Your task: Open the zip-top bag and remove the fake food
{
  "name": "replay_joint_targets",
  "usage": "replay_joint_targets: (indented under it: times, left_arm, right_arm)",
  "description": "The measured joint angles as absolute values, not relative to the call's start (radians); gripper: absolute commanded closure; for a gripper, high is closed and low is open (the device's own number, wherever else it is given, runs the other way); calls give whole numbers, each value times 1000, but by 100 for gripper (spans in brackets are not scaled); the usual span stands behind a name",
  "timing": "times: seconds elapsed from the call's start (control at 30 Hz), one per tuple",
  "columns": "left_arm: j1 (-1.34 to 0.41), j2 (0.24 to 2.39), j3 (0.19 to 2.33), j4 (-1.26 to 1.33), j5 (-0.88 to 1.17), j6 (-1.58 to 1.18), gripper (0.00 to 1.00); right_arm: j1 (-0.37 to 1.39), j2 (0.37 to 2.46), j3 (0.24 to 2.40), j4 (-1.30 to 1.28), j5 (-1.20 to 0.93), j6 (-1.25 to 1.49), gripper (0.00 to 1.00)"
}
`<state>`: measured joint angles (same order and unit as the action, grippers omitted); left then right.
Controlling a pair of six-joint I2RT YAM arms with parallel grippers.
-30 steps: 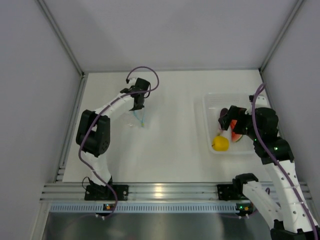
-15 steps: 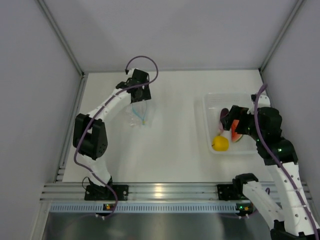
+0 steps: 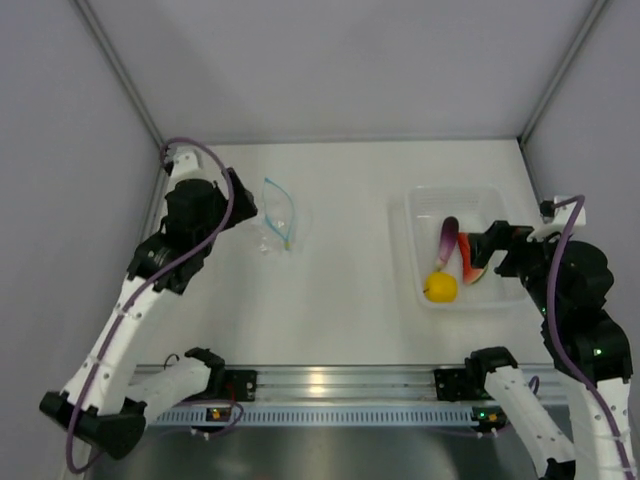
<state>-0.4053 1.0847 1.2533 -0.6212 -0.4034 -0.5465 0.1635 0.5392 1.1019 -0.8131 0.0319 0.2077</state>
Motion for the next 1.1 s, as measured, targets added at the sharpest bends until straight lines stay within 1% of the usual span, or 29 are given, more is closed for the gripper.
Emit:
replay_joint_targets:
  times: [0.17, 0.33, 0.43, 0.6, 0.87, 1.1]
  left_arm:
    - [-405, 786, 1110, -636, -357, -489, 2]
    - [-405, 588, 1084, -688, -372, -403, 2]
    - [-405, 538, 1096, -738, -390, -362, 2]
    - [-405, 473, 1100, -847, -407, -325, 2]
    - [-405, 330, 1121, -946, -413, -310, 2]
    - [-405, 335, 1120, -959, -414, -298, 2]
  right_arm:
    - [177, 517, 1101, -846, 74, 184, 1]
    - [248, 456, 1099, -868, 162, 155, 1]
    - [320, 406, 1100, -891, 268, 139, 0]
    - [372, 360, 1102, -928, 366, 129, 0]
    - [378, 340, 1102, -959, 376, 130, 1]
    - [378, 338, 1100, -959, 372, 135, 0]
